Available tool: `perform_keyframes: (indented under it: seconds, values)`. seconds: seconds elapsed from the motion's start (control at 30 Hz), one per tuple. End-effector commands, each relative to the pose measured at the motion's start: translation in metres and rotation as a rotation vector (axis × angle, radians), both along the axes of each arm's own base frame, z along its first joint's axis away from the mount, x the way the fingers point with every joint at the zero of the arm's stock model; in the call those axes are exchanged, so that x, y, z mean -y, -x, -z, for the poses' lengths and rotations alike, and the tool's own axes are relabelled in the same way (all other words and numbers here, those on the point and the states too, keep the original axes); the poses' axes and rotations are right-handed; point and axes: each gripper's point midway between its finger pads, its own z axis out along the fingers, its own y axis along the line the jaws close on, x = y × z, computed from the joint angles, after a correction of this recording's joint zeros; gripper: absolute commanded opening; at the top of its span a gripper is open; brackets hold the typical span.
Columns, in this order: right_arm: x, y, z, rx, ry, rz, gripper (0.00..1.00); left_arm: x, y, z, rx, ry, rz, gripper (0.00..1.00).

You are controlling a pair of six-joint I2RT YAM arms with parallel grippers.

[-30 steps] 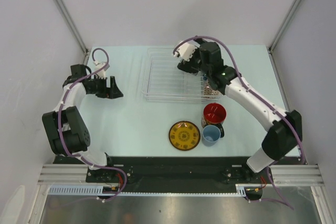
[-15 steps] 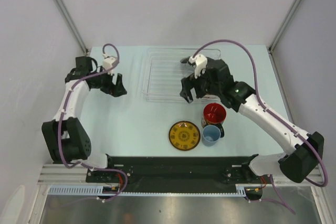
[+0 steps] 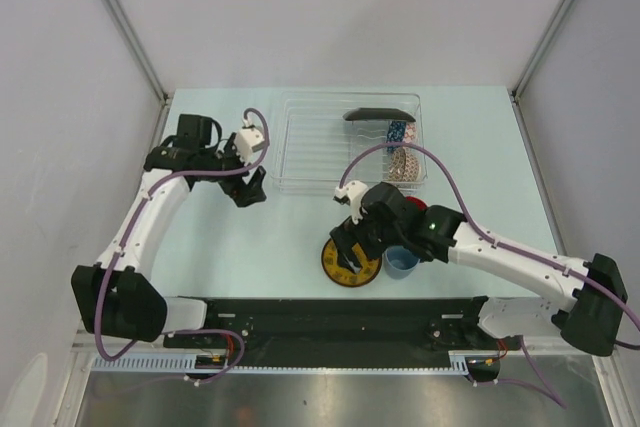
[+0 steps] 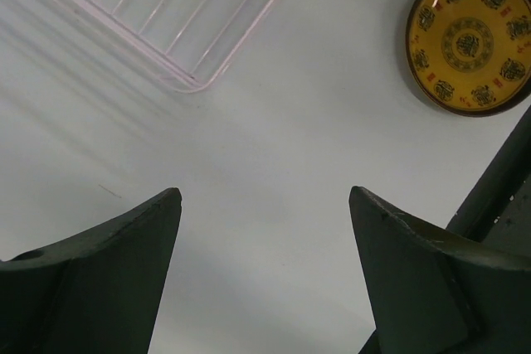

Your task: Load the mixed dishes into the dish rack

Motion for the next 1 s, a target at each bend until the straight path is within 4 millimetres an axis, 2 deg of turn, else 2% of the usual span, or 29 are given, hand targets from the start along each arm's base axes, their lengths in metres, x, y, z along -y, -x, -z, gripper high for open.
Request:
perform_keyframes:
  seconds: [0.0,0.03,0.2,0.33,0.5,0.7,0.83,0.97]
  values:
    - [-0.003,0.02,-0.006,-0.01,-0.052,-0.002,0.94,0.013,0.01,0.006,0.031,-0.035,0.078,0.88]
    - [-0.001,0.024,-0.009,-0.007,-0.062,-0.006,0.93,0.014,0.01,0.007,0.027,-0.032,0.082,0.88]
    - [0.014,0.04,0.005,-0.026,-0.027,-0.042,0.91,0.013,0.005,0.008,0.044,-0.042,0.073,0.88]
    - [0.018,0.05,0.026,-0.087,0.035,-0.074,0.85,0.012,0.003,0.01,0.047,-0.051,0.067,0.88]
    - [0.024,0.049,0.068,-0.122,0.173,-0.059,0.8,0.013,0.003,0.012,0.045,-0.041,0.06,0.88]
    - [0.019,0.044,0.096,-0.117,0.242,-0.052,0.79,0.011,0.002,0.018,0.039,-0.047,0.05,0.88]
    - [0.017,0.044,0.107,-0.135,0.264,-0.049,0.8,0.01,0.001,0.02,0.041,-0.052,0.045,0.88]
    - [0.023,0.029,0.113,-0.132,0.281,-0.005,0.8,0.01,0.0,0.021,0.041,-0.057,0.043,0.88]
